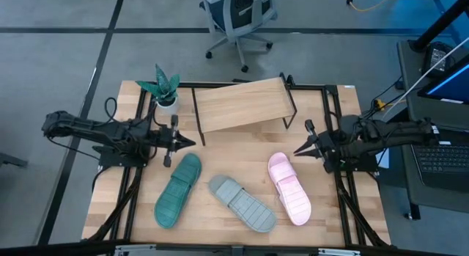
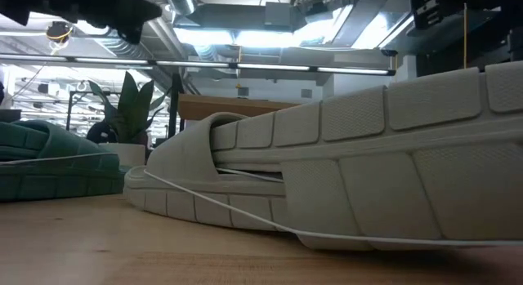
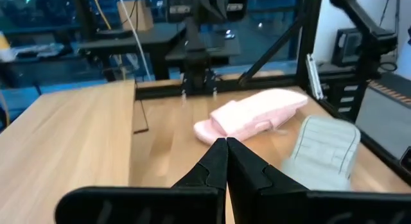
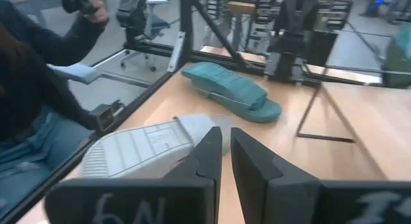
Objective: Pick and place slides into the shelf
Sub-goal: Put the pink pair of slides on the shelf
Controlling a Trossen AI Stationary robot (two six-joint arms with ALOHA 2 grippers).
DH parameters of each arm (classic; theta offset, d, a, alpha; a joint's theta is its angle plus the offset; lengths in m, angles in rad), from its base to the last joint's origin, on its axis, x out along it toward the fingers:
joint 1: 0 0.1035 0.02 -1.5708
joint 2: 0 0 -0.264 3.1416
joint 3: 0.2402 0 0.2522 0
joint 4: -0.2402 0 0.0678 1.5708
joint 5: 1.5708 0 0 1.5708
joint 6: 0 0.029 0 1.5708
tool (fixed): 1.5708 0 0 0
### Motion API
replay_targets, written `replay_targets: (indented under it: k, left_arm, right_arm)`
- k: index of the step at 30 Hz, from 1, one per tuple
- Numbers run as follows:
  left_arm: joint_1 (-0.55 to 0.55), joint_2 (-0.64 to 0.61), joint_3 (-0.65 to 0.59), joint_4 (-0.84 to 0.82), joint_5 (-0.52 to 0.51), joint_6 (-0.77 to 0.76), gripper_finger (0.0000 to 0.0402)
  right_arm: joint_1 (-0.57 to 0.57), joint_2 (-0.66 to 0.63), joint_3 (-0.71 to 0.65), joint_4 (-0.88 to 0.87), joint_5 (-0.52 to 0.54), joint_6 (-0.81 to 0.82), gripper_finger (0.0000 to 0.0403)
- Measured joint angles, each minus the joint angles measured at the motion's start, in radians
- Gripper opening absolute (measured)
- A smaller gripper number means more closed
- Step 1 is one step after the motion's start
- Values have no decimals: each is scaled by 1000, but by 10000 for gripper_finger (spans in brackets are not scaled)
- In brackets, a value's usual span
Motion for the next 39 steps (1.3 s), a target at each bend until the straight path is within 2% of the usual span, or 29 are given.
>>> replay_targets:
  k: [2, 10, 15, 21, 25, 31, 39]
  left_arm:
    - [-14, 12, 0, 24, -17, 3, 0]
    - [-79, 16, 0, 44, -111, -3, 0]
    - [-106, 17, 0, 51, -138, -3, 0]
    - [-111, 17, 0, 58, -138, -3, 0]
    - [-110, 17, 0, 57, -138, -3, 0]
    - [-110, 17, 0, 57, -138, -2, 0]
    - [-110, 17, 0, 57, -138, 5, 0]
  right_arm:
    - [25, 11, 0, 0, 2, 8, 37]
    - [149, 57, 0, 4, 148, 53, 37]
    - [219, 79, 9, 55, 164, 53, 36]
    - [308, 167, 173, -133, 284, 77, 6]
    - [354, 258, 268, -212, 299, 119, 12]
    - [417, 397, 358, -436, 476, 250, 5]
    - [528, 544, 410, -461, 532, 466, 3]
